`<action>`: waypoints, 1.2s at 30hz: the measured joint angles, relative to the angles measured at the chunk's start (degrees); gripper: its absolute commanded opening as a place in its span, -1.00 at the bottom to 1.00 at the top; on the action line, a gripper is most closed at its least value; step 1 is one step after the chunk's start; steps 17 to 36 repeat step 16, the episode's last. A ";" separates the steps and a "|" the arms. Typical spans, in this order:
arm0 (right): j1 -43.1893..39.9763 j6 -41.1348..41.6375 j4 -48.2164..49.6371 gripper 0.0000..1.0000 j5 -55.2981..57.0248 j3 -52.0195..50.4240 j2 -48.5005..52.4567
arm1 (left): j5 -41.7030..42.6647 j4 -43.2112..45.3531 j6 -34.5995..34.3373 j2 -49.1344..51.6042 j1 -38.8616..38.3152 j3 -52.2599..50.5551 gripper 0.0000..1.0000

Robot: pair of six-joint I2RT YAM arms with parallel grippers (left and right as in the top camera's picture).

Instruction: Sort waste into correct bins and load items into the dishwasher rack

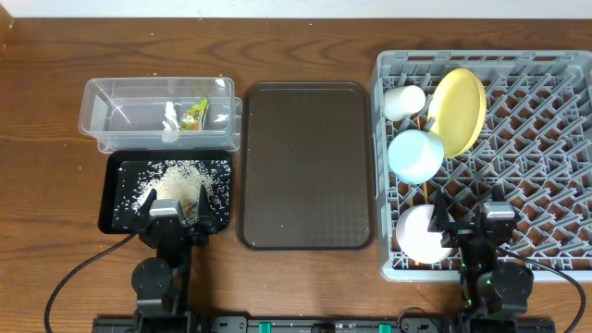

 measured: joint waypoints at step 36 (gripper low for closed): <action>0.00 0.00 0.00 0.98 0.00 0.00 0.00 | 0.00 0.00 0.00 0.00 0.00 0.00 0.83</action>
